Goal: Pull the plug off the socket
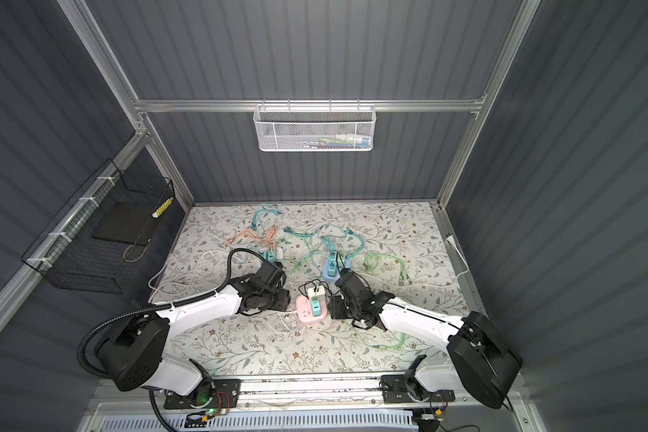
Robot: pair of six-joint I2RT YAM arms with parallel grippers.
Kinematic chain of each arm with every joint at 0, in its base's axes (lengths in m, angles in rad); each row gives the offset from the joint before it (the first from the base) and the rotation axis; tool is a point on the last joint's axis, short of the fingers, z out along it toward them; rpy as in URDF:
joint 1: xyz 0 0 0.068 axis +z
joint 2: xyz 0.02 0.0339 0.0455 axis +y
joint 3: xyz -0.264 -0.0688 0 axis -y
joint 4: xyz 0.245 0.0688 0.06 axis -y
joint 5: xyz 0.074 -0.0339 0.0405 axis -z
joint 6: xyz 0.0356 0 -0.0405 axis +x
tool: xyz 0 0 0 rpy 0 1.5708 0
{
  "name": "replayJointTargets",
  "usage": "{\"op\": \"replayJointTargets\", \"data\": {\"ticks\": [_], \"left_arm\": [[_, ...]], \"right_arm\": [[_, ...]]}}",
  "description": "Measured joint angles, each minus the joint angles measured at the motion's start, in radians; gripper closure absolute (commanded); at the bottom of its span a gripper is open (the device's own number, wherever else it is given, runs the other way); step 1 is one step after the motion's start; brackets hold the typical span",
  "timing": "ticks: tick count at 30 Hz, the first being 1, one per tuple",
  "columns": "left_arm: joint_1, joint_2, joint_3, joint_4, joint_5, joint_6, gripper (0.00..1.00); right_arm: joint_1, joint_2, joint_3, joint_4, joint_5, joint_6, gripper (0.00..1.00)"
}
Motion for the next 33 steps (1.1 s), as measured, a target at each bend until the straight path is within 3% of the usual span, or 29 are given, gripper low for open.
{"op": "replayJointTargets", "data": {"ticks": [6, 13, 19, 33], "left_arm": [[0.000, 0.019, 0.025, -0.037, -0.023, 0.000, 0.33], [0.000, 0.018, 0.025, -0.055, -0.034, 0.009, 0.12], [0.000, -0.014, 0.035, -0.071, -0.033, 0.023, 0.00], [0.000, -0.146, 0.035, -0.085, -0.034, 0.023, 0.00]], "right_arm": [[0.019, -0.029, 0.000, -0.026, 0.025, 0.002, 0.46], [0.056, -0.060, 0.000, -0.057, 0.065, 0.009, 0.47], [0.098, -0.103, -0.001, -0.073, 0.124, 0.013, 0.48], [0.205, -0.119, 0.000, -0.066, 0.241, 0.028, 0.48]]}}
